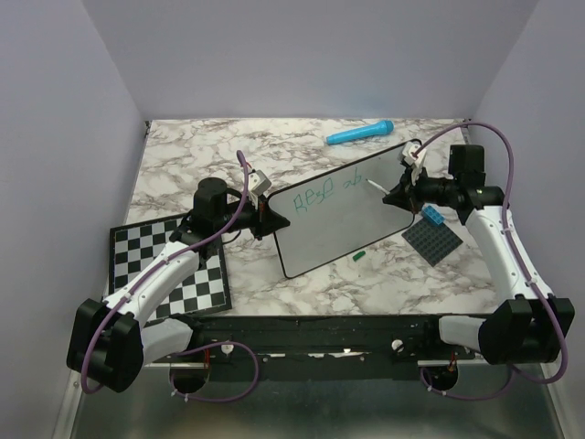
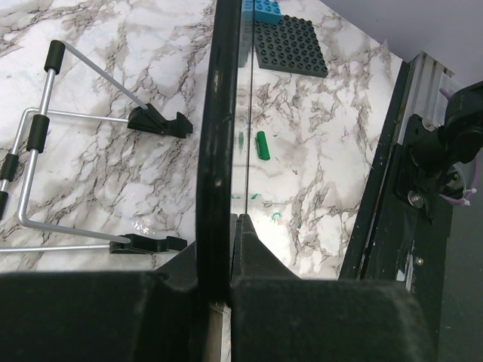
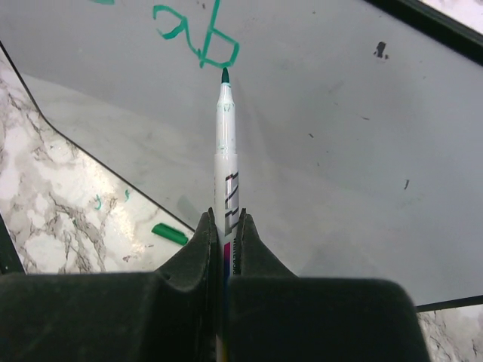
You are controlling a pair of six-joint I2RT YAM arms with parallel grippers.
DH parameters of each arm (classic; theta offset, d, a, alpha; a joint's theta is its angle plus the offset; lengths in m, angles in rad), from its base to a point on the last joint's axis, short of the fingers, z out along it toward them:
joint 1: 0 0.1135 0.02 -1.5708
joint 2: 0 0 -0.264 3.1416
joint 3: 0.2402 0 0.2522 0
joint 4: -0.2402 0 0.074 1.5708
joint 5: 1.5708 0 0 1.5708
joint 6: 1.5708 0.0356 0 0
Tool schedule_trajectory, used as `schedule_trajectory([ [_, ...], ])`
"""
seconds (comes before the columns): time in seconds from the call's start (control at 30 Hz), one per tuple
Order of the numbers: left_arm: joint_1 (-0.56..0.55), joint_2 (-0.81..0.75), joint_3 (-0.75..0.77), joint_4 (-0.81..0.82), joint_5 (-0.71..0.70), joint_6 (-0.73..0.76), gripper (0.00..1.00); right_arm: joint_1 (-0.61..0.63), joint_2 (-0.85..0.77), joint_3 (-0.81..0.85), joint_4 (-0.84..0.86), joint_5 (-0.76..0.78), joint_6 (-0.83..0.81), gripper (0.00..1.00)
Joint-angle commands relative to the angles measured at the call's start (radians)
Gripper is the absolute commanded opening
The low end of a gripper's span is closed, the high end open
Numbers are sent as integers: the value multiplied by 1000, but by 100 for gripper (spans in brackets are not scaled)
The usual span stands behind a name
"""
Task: Write a sentence on the whiteboard
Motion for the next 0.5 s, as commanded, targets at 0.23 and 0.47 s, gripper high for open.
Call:
schedule_trajectory([
  [0.23, -6, 40, -24, -153, -89, 120, 0, -8, 55, 47, 58, 21, 58, 0],
  [0.47, -6, 40, -22, -153, -89, 120, 0, 1, 69, 47, 64, 27, 66, 1],
])
